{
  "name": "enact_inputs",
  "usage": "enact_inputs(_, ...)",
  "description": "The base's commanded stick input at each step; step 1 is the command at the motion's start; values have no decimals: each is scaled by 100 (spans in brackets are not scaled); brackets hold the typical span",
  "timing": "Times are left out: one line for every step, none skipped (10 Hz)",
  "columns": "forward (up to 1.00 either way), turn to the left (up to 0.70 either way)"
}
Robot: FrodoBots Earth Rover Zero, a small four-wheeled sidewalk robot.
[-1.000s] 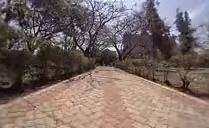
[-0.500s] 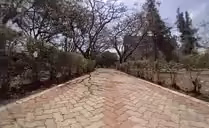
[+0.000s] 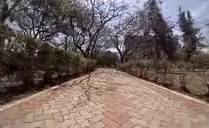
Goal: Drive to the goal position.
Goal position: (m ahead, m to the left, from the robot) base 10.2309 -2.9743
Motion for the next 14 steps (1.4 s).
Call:
enact_inputs(70,0)
enact_inputs(70,0)
enact_inputs(70,0)
enact_inputs(70,0)
enact_inputs(70,0)
enact_inputs(70,0)
enact_inputs(70,0)
enact_inputs(70,0)
enact_inputs(70,0)
enact_inputs(70,0)
enact_inputs(70,0)
enact_inputs(70,0)
enact_inputs(70,0)
enact_inputs(70,0)
